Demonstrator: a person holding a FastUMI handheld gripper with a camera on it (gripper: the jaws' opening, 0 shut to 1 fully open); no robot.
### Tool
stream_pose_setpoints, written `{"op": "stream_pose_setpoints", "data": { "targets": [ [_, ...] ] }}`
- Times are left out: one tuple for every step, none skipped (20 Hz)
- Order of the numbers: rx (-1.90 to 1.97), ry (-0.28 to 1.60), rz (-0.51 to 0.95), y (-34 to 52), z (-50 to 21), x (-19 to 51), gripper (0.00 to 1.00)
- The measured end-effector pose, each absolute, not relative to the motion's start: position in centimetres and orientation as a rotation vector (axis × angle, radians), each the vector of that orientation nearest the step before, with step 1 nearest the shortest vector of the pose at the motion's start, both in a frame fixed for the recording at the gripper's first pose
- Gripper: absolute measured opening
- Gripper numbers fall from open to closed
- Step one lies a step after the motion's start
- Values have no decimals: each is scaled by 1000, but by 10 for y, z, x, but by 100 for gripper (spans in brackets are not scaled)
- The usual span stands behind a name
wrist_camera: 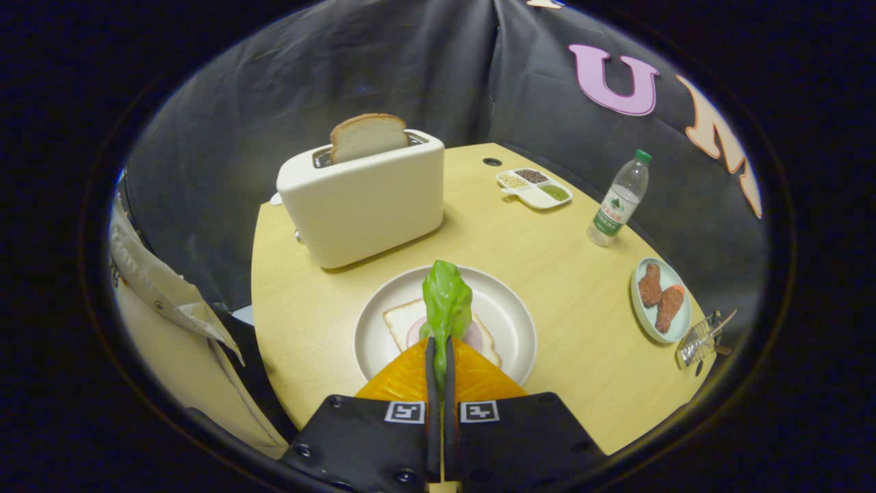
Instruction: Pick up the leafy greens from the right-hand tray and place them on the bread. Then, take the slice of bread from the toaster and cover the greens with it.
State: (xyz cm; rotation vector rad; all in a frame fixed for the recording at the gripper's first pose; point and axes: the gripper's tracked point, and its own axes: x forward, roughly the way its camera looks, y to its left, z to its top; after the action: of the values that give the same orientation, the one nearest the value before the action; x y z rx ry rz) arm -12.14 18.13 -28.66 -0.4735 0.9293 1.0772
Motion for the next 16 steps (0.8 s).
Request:
{"op": "stream_pose_setpoints", "data": {
  "targets": [
    [-477, 926, 1087, 187, -287, -123, 5],
    [-479, 927, 1098, 192, -287, -124, 5],
    [-478, 928, 1107, 197, -289, -127, 5],
    [-475, 930, 1118, 202, -289, -128, 5],
    [-475, 933, 1125, 205, -290, -129, 5],
    [-474, 935, 1133, 210, -292, -129, 5],
    [-473, 937, 1139, 212, -294, -130, 5],
    [-473, 938, 1143, 216, -295, -130, 5],
    [-473, 943, 1147, 217, -298, -131, 5],
    [-474, 948, 1150, 219, -300, -132, 5],
    [-480, 953, 1151, 218, -303, -131, 5],
    [-483, 968, 1155, 217, -307, -132, 5],
    [-492, 979, 1153, 217, -311, -132, 14],
    [-504, 978, 1142, 214, -314, -129, 15],
    [-511, 981, 1132, 211, -316, -125, 16],
    [-511, 980, 1121, 211, -319, -122, 27]
  ]
}}
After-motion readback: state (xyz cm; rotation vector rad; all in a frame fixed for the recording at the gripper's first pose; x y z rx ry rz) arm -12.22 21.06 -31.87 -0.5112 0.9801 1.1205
